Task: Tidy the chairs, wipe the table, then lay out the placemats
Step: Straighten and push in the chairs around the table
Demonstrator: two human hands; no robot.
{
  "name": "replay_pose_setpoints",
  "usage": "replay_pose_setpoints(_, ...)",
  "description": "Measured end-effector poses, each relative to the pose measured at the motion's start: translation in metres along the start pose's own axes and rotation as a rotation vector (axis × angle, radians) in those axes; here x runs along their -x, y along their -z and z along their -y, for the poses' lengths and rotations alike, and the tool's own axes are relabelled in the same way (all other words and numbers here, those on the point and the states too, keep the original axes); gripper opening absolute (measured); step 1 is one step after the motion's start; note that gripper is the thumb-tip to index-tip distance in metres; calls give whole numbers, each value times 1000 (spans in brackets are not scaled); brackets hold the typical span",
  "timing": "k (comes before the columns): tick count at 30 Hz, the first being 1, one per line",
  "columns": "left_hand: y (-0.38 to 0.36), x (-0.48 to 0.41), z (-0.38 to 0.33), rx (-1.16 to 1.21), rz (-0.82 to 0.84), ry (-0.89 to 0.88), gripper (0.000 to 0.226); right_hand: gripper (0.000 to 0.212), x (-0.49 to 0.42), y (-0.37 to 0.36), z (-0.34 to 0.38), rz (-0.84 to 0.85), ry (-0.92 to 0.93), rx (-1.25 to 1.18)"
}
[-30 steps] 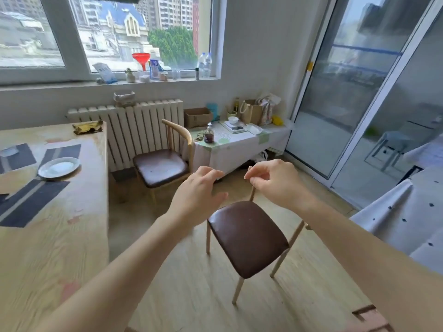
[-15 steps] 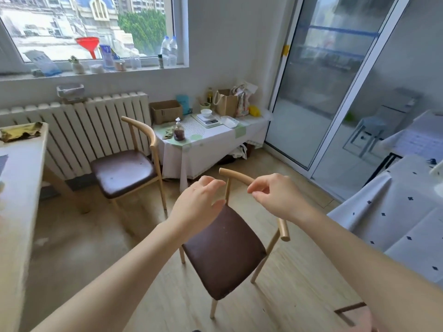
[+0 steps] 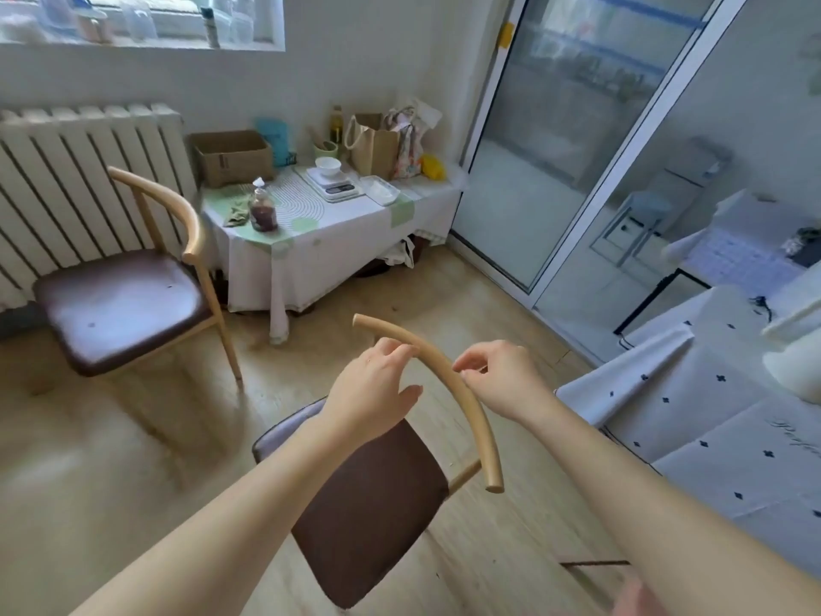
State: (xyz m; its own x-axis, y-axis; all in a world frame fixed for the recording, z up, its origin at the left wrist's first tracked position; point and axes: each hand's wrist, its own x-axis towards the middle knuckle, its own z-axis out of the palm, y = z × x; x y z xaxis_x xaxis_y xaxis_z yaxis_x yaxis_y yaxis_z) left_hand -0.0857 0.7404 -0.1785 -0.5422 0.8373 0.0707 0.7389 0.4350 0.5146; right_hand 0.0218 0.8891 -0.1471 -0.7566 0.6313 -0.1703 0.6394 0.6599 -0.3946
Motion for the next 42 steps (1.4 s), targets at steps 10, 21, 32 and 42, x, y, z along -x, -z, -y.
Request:
replay_pose_setpoints(10, -62, -52, 17, 42, 83, 132, 52, 26, -80, -36, -62, 145, -98, 19)
replay_pose_setpoints(21, -160, -98, 5, 72, 183, 310, 57, 63, -146, -105, -154, 415, -226, 19)
replay_pose_setpoints(32, -190, -98, 22, 75, 216, 451, 55, 82, -149, -163, -196, 645, -296, 19)
replay_pose_setpoints(42, -175, -80, 48, 62, 155, 584, 54, 57, -149, -182, -151, 717, -447, -227)
